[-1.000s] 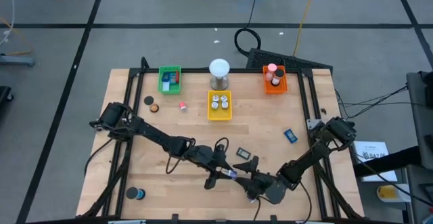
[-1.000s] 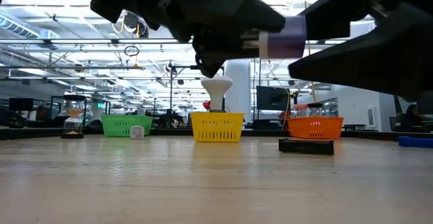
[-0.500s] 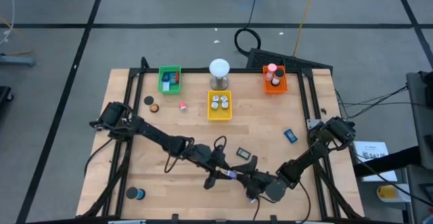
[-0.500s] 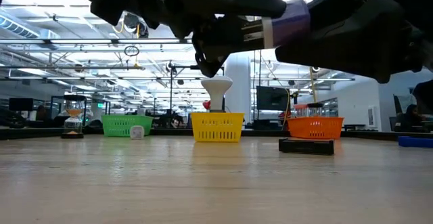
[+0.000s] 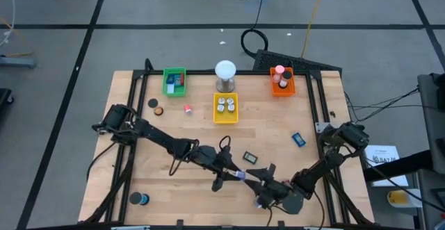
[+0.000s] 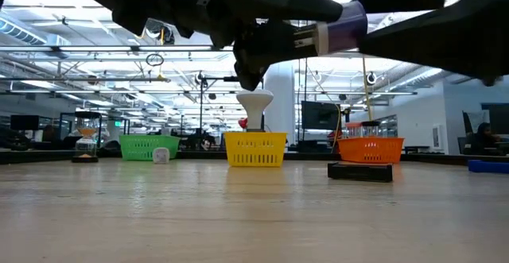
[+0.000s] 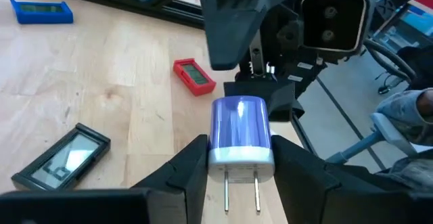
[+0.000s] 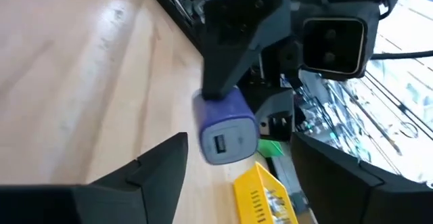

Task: Pick & Place Office items
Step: Put the left purple charger adapter into the yellow bin

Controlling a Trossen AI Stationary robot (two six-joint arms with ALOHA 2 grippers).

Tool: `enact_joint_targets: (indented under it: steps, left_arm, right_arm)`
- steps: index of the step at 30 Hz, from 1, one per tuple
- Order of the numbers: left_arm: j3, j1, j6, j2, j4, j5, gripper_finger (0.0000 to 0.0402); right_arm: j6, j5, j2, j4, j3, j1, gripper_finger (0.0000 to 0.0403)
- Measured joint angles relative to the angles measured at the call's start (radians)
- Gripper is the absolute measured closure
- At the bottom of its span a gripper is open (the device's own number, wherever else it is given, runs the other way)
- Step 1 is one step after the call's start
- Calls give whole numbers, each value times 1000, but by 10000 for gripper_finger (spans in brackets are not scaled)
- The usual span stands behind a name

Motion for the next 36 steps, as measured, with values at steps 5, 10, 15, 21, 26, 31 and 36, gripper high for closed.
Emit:
enact_joint_targets:
  steps: [5,10,15,21,26,31,36]
  left_arm:
    - [0,0,-15,0,4,19,257]
    - [0,-2,-15,0,-1,19,257]
    - [-1,-2,-15,0,-17,19,257]
    - [-1,-2,-21,0,-19,20,257]
    - [-1,-2,-24,0,-20,24,253]
    - [-1,-1,-29,-23,-57,27,208]
    - [-6,-27,19,-64,-67,-1,151]
  right_arm:
    - [38,-86,0,0,0,-14,152]
    - [43,-147,0,-1,0,-47,173]
    - [35,-180,0,4,0,-46,211]
    - [23,-183,0,18,0,-46,270]
    - [20,-184,0,18,0,-52,278]
    - [11,-183,0,34,0,-54,274]
    - [-11,-187,0,79,0,-68,274]
